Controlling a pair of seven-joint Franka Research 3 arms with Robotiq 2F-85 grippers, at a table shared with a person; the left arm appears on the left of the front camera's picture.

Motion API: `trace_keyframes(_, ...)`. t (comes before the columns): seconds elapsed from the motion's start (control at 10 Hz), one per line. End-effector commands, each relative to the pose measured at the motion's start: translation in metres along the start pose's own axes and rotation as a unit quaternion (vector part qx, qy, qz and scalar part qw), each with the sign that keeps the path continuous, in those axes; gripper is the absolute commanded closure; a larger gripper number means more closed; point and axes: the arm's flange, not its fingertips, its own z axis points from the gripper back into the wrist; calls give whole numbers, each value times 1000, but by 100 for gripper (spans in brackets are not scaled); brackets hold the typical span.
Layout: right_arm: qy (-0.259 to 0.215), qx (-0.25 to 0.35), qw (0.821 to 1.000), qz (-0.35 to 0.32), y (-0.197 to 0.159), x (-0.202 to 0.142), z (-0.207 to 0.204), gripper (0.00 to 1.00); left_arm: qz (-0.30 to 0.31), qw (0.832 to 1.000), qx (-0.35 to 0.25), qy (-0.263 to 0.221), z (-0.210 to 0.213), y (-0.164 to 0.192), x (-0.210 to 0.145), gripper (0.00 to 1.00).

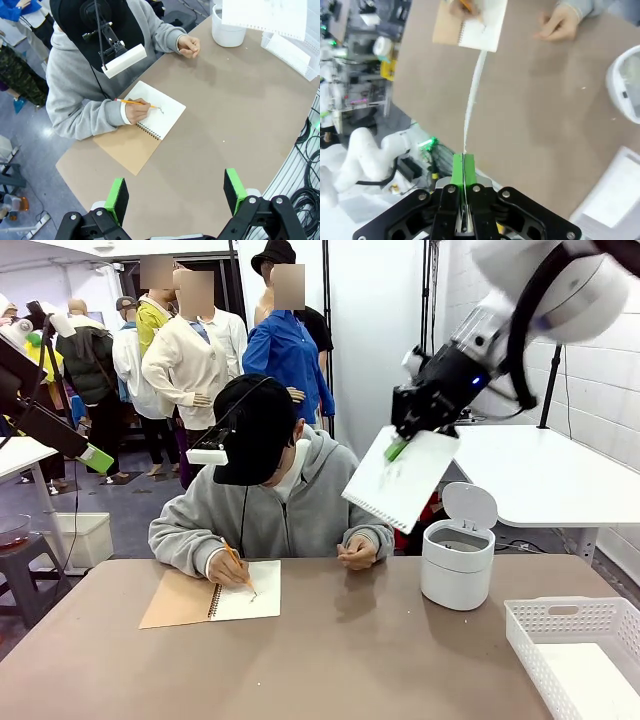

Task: Sort the paper based on its condition.
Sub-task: If a person hands you a paper, place it in the Organizing basket , and if it's crumpled, put it in the Trash can.

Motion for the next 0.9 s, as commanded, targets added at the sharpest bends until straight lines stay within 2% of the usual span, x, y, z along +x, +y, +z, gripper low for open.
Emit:
trace_keyframes(0.0,-32,-58,996,55,-7,-19,24,100,1,1000,-4,-3,0,1,0,0)
trace_keyframes(0.1,-46,-89,993,63,-9,-28,39,100,1,1000,-4,-3,0,1,0,0)
trace_keyframes(0.2,-56,-146,984,81,-18,-42,50,100,1,1000,-4,-3,0,1,0,0)
trace_keyframes(0.4,-74,-223,966,111,-34,-71,55,100,1,1000,-4,-3,0,1,0,0)
trace_keyframes(0.8,-53,-289,956,29,-95,-123,50,100,1,1000,-4,-3,0,1,0,0)
